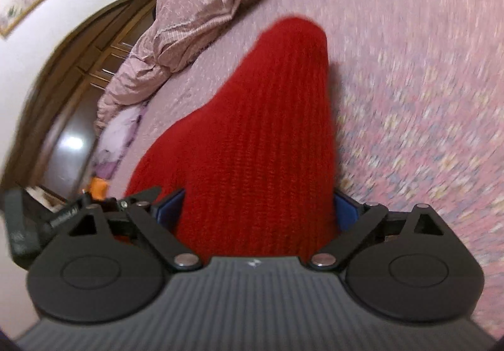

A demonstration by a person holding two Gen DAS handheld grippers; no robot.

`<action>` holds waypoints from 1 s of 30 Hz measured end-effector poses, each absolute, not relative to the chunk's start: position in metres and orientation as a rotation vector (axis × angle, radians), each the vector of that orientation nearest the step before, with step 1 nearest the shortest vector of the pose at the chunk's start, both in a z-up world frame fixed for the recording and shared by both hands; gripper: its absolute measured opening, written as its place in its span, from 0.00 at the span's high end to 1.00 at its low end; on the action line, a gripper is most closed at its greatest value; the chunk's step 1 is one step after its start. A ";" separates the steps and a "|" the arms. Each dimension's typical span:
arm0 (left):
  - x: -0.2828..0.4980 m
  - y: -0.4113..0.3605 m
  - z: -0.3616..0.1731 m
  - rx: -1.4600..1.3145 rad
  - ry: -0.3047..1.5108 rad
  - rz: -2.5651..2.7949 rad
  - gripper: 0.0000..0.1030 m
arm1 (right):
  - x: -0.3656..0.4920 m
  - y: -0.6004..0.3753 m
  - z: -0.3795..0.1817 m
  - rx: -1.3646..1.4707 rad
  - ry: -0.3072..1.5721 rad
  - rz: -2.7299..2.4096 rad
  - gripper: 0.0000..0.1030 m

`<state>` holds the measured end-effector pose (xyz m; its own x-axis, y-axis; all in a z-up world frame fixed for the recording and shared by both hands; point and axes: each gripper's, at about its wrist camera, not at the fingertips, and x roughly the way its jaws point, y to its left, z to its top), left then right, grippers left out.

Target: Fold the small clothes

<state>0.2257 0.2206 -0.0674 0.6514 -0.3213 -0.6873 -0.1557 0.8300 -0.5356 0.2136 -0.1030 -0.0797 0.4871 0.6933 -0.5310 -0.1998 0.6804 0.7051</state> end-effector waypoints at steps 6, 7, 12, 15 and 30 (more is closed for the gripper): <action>0.230 0.218 -0.075 -0.622 0.865 -0.167 0.12 | 0.213 -0.096 -0.077 0.582 0.893 0.620 0.09; 0.229 0.218 -0.075 -0.624 0.863 -0.172 0.13 | 0.212 -0.096 -0.077 0.586 0.889 0.626 0.11; 0.222 0.213 -0.064 -0.598 0.834 -0.169 0.20 | 0.204 -0.104 -0.073 0.619 0.839 0.654 0.22; 0.215 0.206 -0.051 -0.584 0.810 -0.173 0.22 | 0.199 -0.111 -0.067 0.657 0.796 0.681 0.27; 0.218 0.167 -0.030 -0.440 0.769 -0.055 0.23 | 0.198 -0.139 -0.043 0.621 0.758 0.674 0.29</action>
